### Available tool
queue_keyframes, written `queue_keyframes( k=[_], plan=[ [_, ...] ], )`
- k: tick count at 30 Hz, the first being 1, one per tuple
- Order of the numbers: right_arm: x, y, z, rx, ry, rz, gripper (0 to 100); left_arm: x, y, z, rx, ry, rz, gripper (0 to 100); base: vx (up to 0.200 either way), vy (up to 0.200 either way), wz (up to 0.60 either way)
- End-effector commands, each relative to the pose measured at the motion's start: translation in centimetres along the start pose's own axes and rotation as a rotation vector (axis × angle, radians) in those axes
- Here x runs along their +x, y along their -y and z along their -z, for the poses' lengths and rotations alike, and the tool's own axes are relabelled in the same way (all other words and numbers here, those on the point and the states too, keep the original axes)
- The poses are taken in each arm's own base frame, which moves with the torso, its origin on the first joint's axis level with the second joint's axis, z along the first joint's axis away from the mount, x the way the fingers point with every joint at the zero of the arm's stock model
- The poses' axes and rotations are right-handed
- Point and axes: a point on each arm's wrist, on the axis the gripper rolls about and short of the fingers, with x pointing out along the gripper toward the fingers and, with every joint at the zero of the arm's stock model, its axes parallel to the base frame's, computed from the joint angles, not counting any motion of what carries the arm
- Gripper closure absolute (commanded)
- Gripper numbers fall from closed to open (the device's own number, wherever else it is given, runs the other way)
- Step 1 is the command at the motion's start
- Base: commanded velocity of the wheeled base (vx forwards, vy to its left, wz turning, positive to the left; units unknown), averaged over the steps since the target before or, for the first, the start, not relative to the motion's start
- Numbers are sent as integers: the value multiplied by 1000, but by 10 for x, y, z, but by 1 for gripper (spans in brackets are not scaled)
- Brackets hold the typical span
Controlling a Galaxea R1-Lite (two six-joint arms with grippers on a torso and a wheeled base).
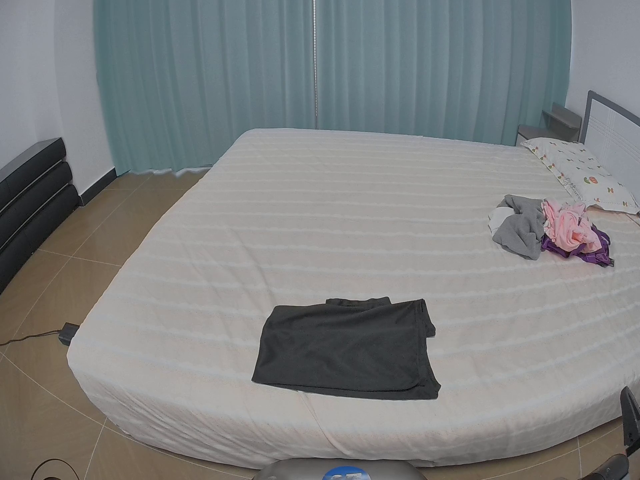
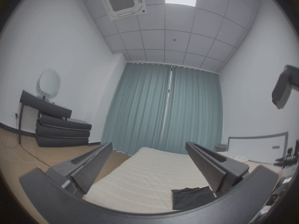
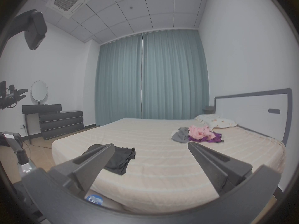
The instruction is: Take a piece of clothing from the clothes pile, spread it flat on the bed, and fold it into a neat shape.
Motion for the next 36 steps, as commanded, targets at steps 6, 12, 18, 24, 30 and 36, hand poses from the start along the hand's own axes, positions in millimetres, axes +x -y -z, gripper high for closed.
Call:
queue_keyframes(
  k=[6, 12, 18, 24, 30, 36],
  plan=[
    [11, 1, 30, -82, 202, 61, 0, -7, -11, 74, 235, 47, -83, 0, 0, 0, 0],
    [12, 1, 40, -78, 99, 60, 0, -5, -14, 93, 265, 2, -85, 0, 0, 0, 0],
    [13, 1, 47, -63, 30, 72, 0, -8, -19, 117, 265, -232, -88, 0, 0, 0, 0],
    [11, 2, 54, 27, -63, 94, 0, -9, -17, 119, 145, -268, 24, 0, 0, 0, 0],
    [13, 1, 53, 9, -30, 71, 0, -9, -16, 120, 150, -276, 62, 0, 0, 0, 0],
    [13, 1, 53, 6, -27, 67, 0, -9, -18, 119, 149, -264, -44, 0, 0, 0, 0]
  ],
)
